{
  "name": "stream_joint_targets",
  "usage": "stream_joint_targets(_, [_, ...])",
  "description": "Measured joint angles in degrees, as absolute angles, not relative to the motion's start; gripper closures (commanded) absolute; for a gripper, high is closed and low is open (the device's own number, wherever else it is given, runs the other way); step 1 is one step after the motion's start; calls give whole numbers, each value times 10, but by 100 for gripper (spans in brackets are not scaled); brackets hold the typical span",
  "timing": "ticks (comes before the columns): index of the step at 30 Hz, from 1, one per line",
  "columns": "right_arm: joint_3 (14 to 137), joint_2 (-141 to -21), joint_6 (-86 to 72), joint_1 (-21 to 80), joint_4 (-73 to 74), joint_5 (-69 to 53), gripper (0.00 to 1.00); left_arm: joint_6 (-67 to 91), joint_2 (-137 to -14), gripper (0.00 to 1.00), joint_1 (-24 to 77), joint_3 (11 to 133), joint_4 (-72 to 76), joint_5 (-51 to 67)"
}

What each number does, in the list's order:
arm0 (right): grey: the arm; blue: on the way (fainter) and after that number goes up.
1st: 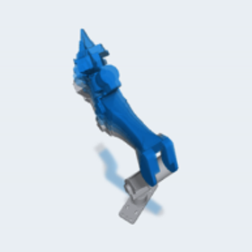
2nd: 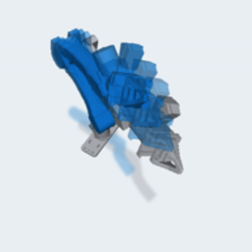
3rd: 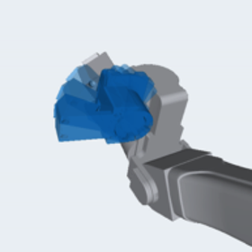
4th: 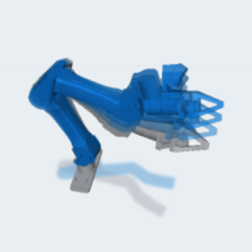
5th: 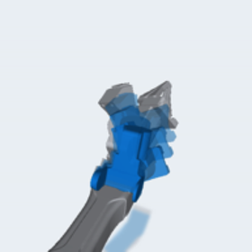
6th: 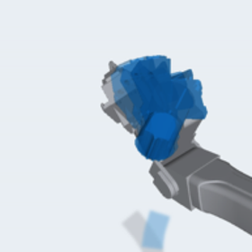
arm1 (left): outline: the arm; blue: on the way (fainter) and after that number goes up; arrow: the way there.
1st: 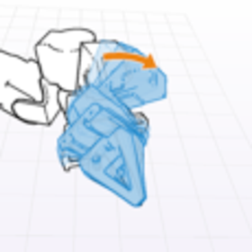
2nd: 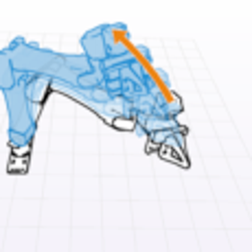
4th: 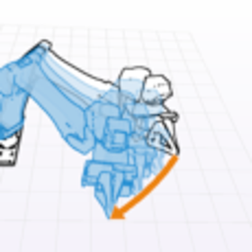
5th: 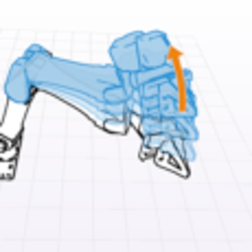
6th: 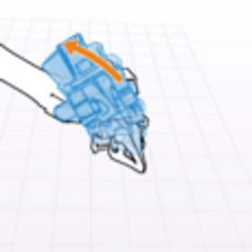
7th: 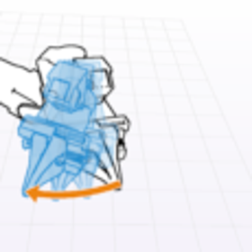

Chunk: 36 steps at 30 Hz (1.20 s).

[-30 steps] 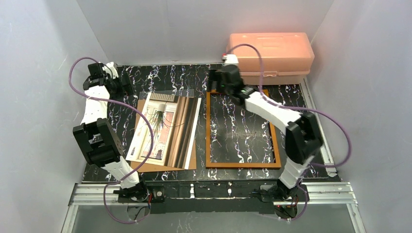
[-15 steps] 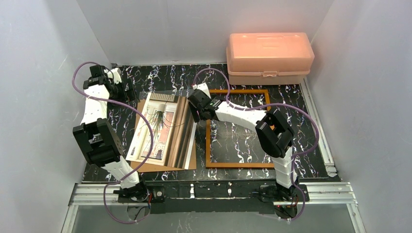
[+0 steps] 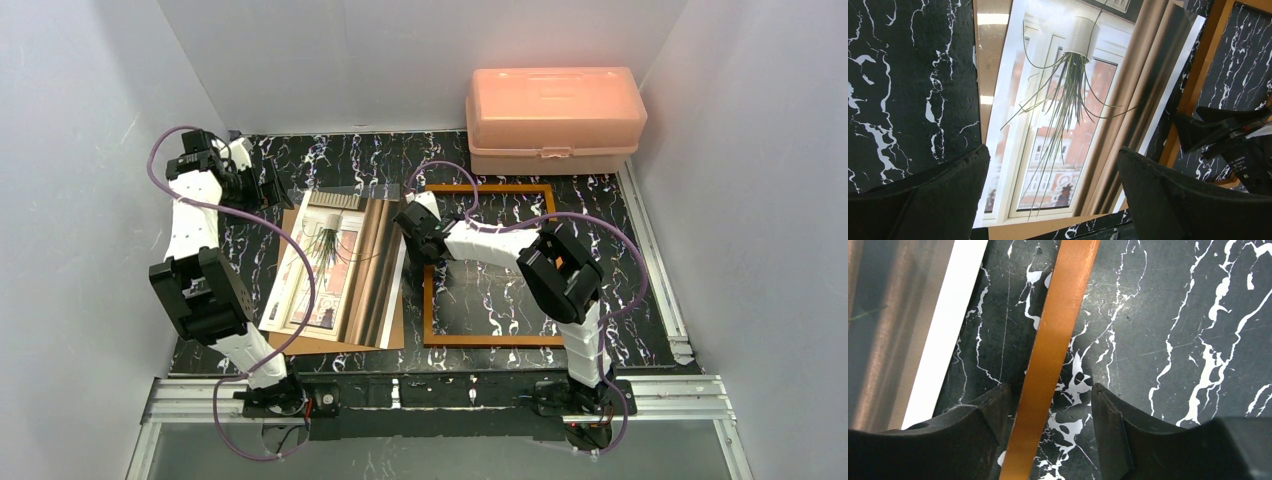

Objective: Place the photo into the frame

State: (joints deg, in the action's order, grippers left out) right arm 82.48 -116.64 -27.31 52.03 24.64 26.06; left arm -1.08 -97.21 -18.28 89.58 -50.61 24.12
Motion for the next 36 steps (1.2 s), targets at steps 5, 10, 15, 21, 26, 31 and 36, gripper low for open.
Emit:
stream_joint_targets(5, [820,-1169,-285,521,226,253,50,-15,-961,2,-182,896,-519,248])
stream_joint_targets(10, [820,-1171,-305,522,216,254,89,-20,-956,2,-172,896,-530,249])
stream_joint_targets(15, [824,-1169,-331,521,226,254,99,-21,-936,2,-130,886,-534,251])
stream_joint_targets(21, [867,-1143,-355,521,265,236,99,-1,-927,2,-98,885,-547,272])
stream_joint_targets(26, [932,-1084,-406,521,281,200,99,15,-927,2,-101,887,-562,290])
stream_joint_targets(31, [989,-1044,-451,520,290,166,99,28,-927,1,-100,888,-569,314])
stream_joint_targets(36, [1022,-1024,-493,506,276,93,99,39,-927,1,-86,887,-567,332])
